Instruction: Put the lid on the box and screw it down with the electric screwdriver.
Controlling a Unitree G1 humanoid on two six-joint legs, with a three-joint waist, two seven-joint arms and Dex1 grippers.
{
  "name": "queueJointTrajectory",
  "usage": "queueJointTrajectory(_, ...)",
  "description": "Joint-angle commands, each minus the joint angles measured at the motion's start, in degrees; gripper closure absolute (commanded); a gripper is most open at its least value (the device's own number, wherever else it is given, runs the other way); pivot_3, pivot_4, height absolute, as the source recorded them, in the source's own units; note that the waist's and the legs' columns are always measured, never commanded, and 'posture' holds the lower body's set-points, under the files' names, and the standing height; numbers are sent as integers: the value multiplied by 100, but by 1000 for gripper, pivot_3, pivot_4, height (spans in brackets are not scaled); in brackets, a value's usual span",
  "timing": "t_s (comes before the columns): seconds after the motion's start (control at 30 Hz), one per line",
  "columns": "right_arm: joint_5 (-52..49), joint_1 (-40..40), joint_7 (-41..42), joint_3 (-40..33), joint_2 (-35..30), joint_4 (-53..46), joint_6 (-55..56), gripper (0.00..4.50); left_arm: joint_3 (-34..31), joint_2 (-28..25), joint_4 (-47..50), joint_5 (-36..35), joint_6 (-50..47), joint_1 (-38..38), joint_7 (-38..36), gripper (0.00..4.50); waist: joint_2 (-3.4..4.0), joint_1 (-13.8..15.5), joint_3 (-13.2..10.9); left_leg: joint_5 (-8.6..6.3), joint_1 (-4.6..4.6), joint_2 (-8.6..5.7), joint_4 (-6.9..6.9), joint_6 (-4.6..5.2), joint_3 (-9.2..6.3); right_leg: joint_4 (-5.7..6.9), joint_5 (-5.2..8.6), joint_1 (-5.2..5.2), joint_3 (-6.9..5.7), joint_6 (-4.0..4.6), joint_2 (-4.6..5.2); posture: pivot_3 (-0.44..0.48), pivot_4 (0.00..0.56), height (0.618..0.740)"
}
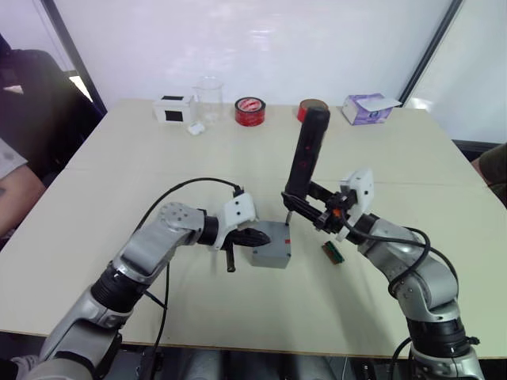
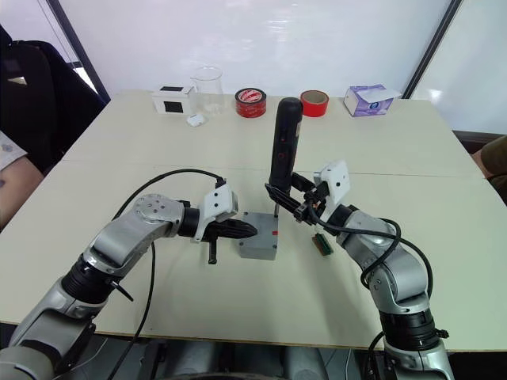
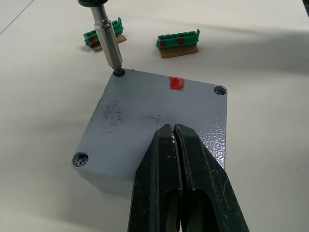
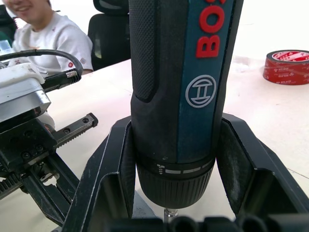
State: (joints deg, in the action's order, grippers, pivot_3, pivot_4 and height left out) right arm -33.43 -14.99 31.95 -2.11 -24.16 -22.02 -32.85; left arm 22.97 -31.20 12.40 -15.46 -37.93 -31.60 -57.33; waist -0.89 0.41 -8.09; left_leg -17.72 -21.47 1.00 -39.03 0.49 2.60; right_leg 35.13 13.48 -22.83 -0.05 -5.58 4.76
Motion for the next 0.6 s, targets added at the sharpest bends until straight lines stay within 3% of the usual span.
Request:
queueJointTrajectory(0.03,-511,-389,-62,-326,-155,-105,-584,2725,179,-20,-33,107,-47,137,-25,4500,10,2,-9,0,-7,-1,0,0,0,0,0,-7,0,0,2,0,150,740)
queueJointTrajectory(0.23,-1198,-1481,-274,-1069,-603,-165,-1202,2725,109,46,-9,54,-59,213,15,4500,43,23,-36,3,-97,-7,-9,0,2,8,-4,-92,-3,0,11,0,150,740)
queueJointTrajectory(0.3,-1379,-2217,-840,-1437,-587,185,-1449,2725,-65,200,10,-66,-87,286,154,4500,55,17,-46,2,-101,-12,-8,0,4,7,-4,-94,-4,0,12,0,150,740)
queueJointTrajectory(0.4,-1730,-2826,-1686,-1765,-462,647,-2176,2725,-492,555,-8,-288,-259,246,503,4500,55,25,-54,2,-104,-14,-8,0,8,7,-5,-99,-4,-1,16,0,150,740)
queueJointTrajectory(0.47,-2178,-3054,-1827,-1942,-479,873,-2713,2725,-898,809,37,-596,-505,150,719,4500,50,27,-58,2,-106,-14,-8,0,-1,7,-5,-95,-11,-1,14,0,150,740)
queueJointTrajectory(0.6,-2312,-3361,-1941,-1930,-1276,1548,-4179,2725,-1551,779,389,-1255,-1017,76,720,4500,53,-3,-74,3,-142,-13,-10,2,3,12,-8,-130,-10,-6,16,0,150,740)
